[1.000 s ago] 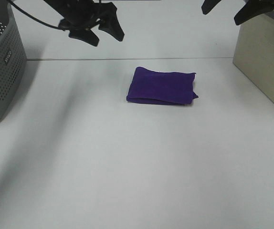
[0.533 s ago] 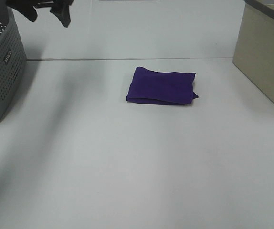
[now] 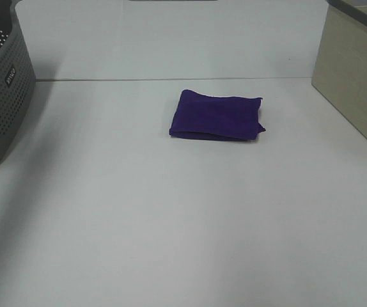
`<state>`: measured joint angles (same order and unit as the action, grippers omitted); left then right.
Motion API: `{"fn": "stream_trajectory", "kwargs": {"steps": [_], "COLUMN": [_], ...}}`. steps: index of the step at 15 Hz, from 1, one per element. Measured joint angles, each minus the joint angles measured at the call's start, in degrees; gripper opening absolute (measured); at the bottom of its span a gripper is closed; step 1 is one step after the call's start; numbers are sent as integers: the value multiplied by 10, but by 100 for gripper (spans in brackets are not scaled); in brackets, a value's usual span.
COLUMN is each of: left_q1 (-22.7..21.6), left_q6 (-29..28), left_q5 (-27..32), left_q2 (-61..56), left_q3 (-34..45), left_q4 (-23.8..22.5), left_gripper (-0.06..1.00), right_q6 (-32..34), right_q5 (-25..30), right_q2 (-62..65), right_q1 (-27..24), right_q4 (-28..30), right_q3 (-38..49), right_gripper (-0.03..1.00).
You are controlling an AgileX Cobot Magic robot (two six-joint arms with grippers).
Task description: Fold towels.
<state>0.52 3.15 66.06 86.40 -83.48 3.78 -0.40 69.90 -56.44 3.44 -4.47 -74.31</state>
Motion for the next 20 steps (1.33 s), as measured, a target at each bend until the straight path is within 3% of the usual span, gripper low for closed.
{"fn": "stream_trajectory", "kwargs": {"steps": [2,3,7,14,17,20], "left_q1": [0,0,0,0,0,0], "left_q6": [-25,-32,-32,-23,-23,-23], "left_q5": [-72,-96,-115,-40,-45,-54], "left_q2": [-221,-301,-603,-865,-866,-867], "left_q3": [202,264,421,489,549,551], "left_q4": [0,-1,-16,-34,-16,-14], "left_gripper": [77,77,77,77,77,77], "right_q6": [0,0,0,0,-6,-9], "right_q5": [0,1,1,-11,-40,-87], "right_q2": [150,206,395,567,567,567], "right_q1": [0,0,0,0,0,0], "right_q4": [-1,-1,-1,1,1,11], "right_q3": [99,132,262,391,433,454], "right_gripper": [84,84,84,84,84,84]}}
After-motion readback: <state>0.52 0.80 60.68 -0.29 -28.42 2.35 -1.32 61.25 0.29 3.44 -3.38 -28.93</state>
